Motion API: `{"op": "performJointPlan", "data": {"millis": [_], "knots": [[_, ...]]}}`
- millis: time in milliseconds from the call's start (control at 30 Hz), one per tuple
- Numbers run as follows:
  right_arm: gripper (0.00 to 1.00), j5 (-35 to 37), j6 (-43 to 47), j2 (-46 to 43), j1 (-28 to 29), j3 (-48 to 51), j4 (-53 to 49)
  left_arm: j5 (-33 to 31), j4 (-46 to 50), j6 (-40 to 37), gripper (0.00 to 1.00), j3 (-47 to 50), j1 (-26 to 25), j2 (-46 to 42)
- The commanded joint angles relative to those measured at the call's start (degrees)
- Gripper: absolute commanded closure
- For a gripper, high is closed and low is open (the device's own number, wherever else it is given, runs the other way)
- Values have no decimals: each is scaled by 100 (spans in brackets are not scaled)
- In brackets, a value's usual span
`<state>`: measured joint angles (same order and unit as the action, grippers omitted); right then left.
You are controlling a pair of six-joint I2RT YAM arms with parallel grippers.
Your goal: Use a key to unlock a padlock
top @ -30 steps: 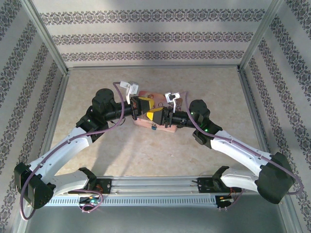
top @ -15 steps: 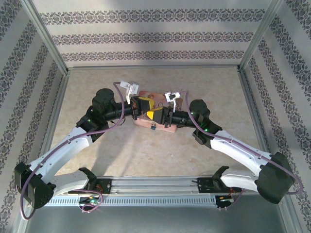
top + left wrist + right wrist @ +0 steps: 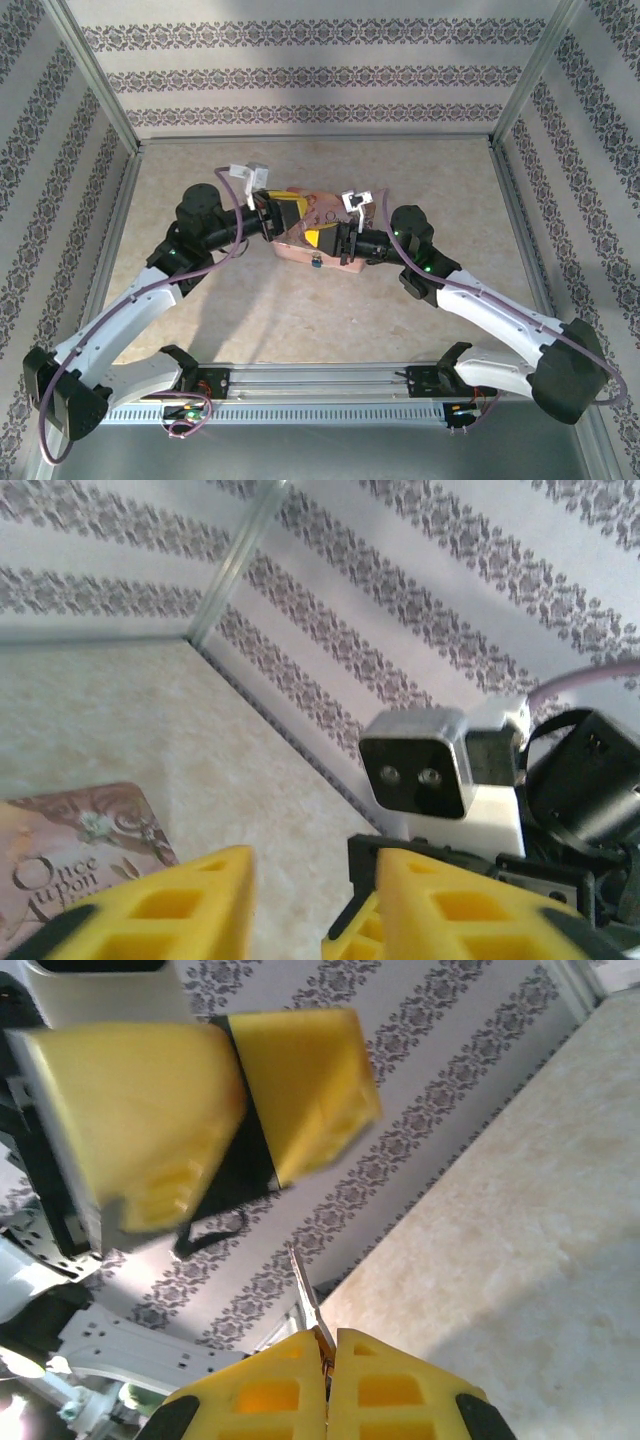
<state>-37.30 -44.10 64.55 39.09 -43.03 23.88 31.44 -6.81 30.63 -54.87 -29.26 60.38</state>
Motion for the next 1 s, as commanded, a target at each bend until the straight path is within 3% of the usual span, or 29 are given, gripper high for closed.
{"op": "performJointPlan", "data": {"millis": [0, 200, 367, 467, 700, 967], "knots": [[100, 236, 575, -243, -96, 40, -848, -345, -66, -40, 52, 107, 180, -358], [100, 560, 1254, -302, -282, -30, -2197, -1210, 781, -426, 35, 484, 231, -885], [100, 791, 1605, -208, -430, -90, -2867, -1714, 1478, -589, 28, 785, 236, -1169], [100, 851, 1685, -124, -479, -93, -3003, -1916, 1561, -689, 23, 1066, 233, -1363], [100, 811, 1738, 191, -612, -74, -2926, -2432, 1562, -751, 1, 1767, 236, -1888], [100, 498, 1759, 707, -920, -101, -2632, -2601, 1477, -446, 1, 2291, 236, -2005]]}}
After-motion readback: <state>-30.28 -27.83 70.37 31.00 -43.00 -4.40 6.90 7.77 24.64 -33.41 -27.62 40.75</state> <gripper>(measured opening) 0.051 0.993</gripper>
